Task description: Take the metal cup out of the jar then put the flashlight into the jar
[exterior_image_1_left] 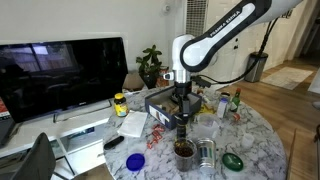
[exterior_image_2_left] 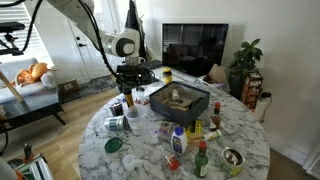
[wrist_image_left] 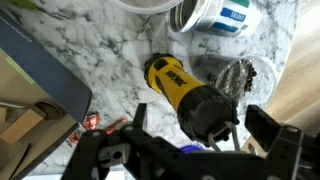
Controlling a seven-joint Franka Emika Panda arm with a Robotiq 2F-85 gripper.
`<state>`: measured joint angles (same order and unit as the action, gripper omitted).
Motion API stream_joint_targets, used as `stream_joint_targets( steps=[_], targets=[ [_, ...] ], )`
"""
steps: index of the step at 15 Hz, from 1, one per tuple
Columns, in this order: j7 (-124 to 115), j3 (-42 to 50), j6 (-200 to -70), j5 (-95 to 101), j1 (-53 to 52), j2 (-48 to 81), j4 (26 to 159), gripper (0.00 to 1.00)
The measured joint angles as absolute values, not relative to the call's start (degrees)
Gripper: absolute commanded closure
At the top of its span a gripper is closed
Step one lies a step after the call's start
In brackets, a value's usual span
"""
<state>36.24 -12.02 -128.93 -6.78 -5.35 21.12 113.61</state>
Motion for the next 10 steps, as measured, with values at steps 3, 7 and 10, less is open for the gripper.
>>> stream_joint_targets(
  steps=[3,7,10],
  targets=[
    [36.39,-12.22,-129.18,-6.79,-5.28,21.51,113.61,0.0],
    [36.61,-12.71,-129.19,-7.04,-5.27,22.44,113.62,0.0],
    [36.85,-13.08,-130.1,-7.15,-5.27,23.06,113.62,0.27]
  ],
)
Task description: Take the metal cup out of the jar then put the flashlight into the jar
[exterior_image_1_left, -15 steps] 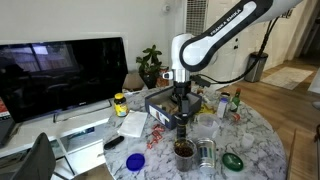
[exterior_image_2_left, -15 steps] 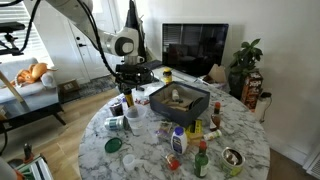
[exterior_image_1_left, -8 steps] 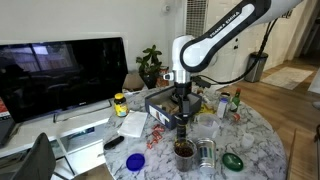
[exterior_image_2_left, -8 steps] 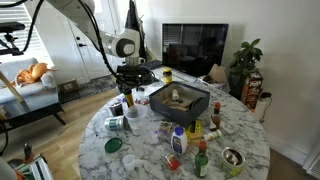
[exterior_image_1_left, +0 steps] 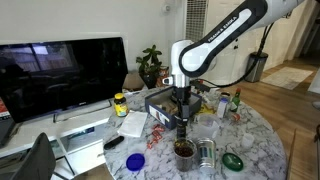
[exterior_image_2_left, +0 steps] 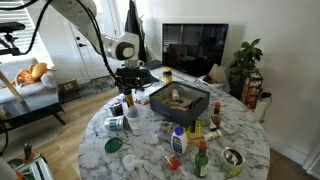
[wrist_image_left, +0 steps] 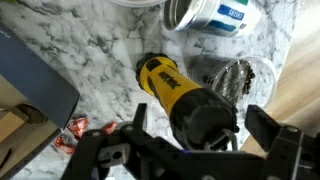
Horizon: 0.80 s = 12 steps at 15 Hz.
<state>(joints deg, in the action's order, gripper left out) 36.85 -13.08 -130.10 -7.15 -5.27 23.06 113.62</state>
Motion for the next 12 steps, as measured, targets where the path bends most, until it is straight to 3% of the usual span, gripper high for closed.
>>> stream_joint_targets(
  steps=[2,5,7,12],
  targets=[
    [36.98,-13.14,-131.03,-7.15,-5.27,23.36,113.62,0.32],
    [37.02,-13.14,-131.37,-7.15,-5.26,23.68,113.62,0.56],
    [37.02,-13.14,-131.38,-7.14,-5.25,23.7,113.61,0.66],
    [36.64,-13.09,-131.44,-6.87,-4.87,23.09,113.57,0.66]
  ],
)
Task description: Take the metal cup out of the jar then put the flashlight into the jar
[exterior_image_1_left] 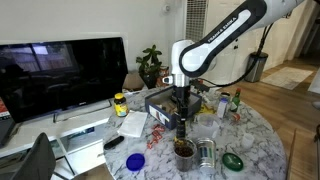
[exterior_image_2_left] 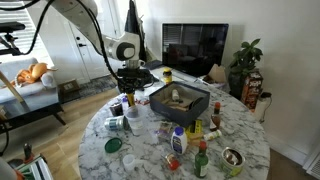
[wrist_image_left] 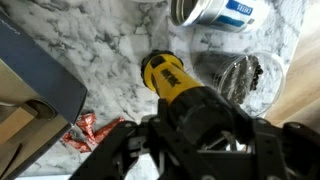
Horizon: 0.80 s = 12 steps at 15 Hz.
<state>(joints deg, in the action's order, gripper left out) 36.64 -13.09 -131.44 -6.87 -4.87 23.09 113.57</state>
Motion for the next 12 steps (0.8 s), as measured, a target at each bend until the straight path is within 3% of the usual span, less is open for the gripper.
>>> stream_joint_targets(
  steps=[5,12],
  targets=[
    [34.06,-12.88,-128.26,-6.26,-4.78,15.82,113.84,0.66],
    [30.36,-8.93,-113.28,-4.42,-4.37,-2.24,115.77,0.66]
  ],
)
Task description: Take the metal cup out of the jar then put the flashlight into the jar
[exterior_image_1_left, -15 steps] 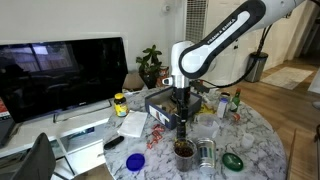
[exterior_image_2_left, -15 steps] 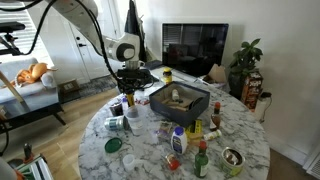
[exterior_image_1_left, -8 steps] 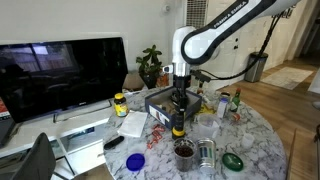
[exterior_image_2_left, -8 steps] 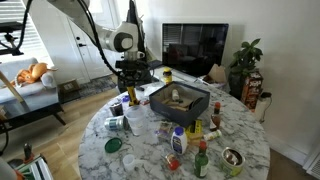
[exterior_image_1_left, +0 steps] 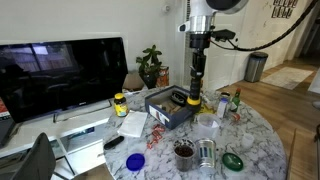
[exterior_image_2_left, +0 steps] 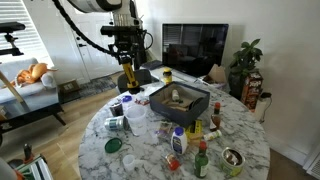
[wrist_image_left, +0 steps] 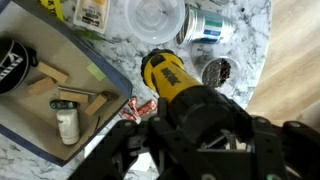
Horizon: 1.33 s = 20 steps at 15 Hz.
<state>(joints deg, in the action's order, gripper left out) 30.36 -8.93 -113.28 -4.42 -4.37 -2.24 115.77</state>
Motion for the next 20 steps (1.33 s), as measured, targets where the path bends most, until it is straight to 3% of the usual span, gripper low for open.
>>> stream_joint_targets(
  steps=[6,20],
  targets=[
    [30.56,-4.16,-111.03,-4.92,-4.09,-7.1,120.47,0.66],
    [30.86,-3.65,-125.57,-6.76,-4.04,4.11,127.79,0.66]
  ],
)
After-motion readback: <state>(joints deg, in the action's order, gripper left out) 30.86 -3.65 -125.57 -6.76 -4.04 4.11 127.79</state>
